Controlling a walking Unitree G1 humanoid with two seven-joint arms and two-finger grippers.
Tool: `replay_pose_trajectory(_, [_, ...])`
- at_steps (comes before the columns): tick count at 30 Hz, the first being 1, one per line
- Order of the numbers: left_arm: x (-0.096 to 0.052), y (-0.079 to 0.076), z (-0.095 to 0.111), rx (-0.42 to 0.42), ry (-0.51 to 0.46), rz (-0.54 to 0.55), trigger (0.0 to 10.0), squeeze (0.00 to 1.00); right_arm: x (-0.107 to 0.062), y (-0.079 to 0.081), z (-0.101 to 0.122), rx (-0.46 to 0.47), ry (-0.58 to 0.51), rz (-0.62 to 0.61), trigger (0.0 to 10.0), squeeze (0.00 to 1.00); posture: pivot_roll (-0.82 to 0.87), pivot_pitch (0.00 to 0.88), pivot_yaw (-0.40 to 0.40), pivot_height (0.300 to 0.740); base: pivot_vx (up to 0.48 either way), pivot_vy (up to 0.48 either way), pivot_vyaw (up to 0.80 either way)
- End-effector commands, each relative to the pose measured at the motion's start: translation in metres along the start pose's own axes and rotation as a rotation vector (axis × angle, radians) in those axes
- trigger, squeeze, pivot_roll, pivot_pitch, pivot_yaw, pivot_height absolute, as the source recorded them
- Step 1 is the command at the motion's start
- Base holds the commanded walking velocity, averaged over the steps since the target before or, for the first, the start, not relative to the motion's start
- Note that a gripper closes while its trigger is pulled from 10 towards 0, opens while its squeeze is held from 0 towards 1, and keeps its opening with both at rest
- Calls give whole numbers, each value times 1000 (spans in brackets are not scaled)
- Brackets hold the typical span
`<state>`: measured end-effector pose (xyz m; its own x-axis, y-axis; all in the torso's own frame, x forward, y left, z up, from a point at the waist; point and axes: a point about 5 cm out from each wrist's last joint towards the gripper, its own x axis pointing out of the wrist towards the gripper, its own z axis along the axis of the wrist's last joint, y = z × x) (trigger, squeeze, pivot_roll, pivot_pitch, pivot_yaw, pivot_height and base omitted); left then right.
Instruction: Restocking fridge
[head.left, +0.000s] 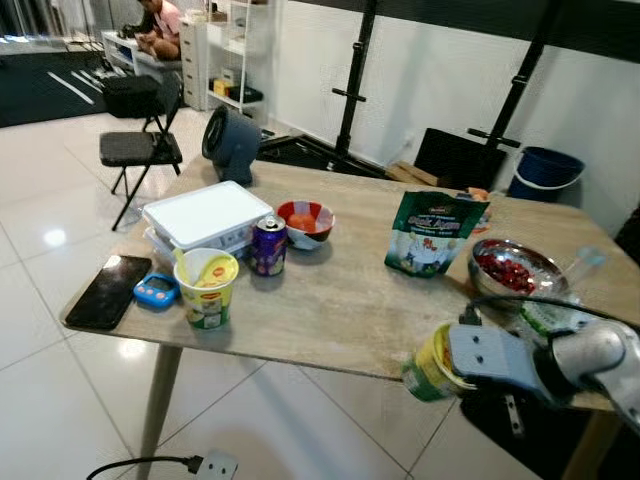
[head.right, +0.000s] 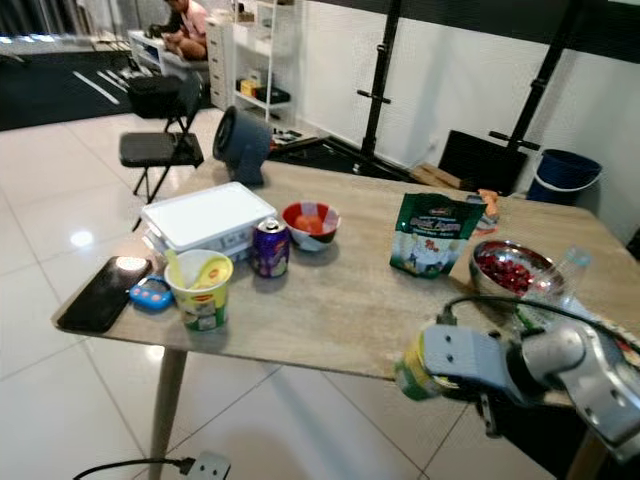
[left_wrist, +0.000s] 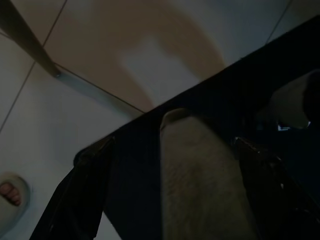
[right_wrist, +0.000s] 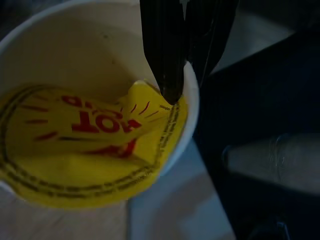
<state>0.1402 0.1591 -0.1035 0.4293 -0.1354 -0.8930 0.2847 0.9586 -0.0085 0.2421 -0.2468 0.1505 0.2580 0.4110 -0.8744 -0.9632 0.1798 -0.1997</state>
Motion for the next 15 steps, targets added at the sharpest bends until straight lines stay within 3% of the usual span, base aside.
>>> replay_pose_trajectory(1, [-1, -18, -21, -4, 85, -60, 10000, 0, 6, 7, -15, 66, 58, 39, 10000, 0, -101, 0, -87, 740, -262, 0, 0])
replay_pose_trajectory(5, [-1, -18, -22, 0, 87, -61, 10000, 0, 7, 11, -22, 88, 79, 48, 10000, 0, -104, 0, -84, 740, -261, 0, 0])
replay_pose_trajectory(15, [-1, -17, -22, 6, 89, -59, 10000, 0, 23, 32, -71, 248, 214, 69, 10000, 0, -109, 0, -79, 740, -266, 0, 0])
